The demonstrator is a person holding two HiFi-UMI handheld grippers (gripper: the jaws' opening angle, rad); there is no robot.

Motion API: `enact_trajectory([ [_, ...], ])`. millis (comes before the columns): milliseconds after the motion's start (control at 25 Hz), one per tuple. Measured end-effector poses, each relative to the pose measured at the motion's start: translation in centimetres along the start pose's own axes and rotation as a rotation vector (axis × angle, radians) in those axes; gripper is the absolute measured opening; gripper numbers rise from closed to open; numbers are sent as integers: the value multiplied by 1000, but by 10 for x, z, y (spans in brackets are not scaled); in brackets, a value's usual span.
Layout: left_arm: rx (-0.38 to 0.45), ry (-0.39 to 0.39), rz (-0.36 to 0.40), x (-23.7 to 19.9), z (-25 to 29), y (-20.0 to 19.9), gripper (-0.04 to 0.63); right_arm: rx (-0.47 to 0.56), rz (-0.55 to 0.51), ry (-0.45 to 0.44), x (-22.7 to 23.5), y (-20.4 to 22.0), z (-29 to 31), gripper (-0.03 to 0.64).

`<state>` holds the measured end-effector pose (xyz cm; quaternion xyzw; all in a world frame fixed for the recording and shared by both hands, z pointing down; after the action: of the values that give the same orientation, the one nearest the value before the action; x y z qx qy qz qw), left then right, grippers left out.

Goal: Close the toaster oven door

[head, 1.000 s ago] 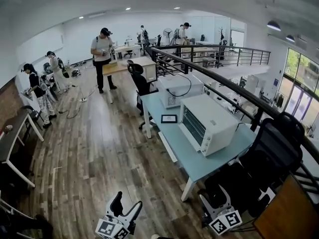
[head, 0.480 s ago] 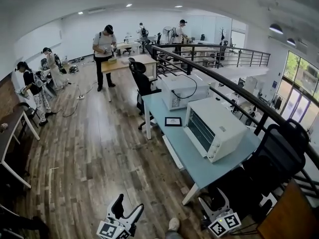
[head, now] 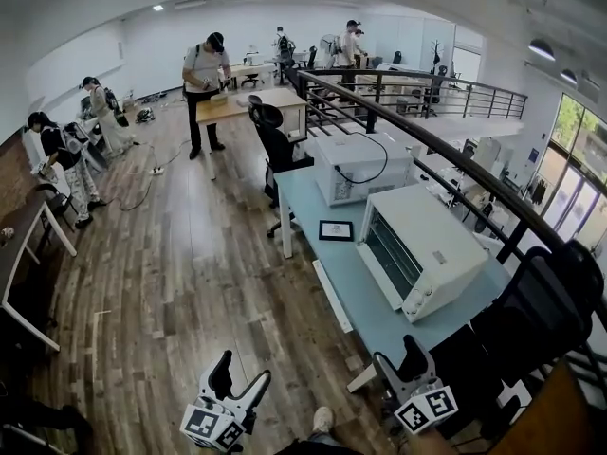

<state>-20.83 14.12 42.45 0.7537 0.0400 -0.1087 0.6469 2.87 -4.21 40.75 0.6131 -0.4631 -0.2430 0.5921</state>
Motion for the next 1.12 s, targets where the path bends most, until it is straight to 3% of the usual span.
enact_trajectory([
  [360,-11,-6,34,-21,86,4,390,-8,8,-13,58,8,66,348],
  [680,-38,30,56,-7,149,27,390,-22,27,-29,86,16,92,325],
  [1120,-172,62,-31,-5,194,95,390,-102,41,21,120,55,101,295],
])
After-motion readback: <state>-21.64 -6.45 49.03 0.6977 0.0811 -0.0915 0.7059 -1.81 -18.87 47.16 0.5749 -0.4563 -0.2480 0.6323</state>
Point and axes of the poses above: the fingertips, and each gripper's own axes: z forward along the fingers, x to its right, y out of its underside, the point moved 1 cm from there along -z, backward along the fingers, and after that the axes turned 4 degrees about x, right-handed, at the moved point
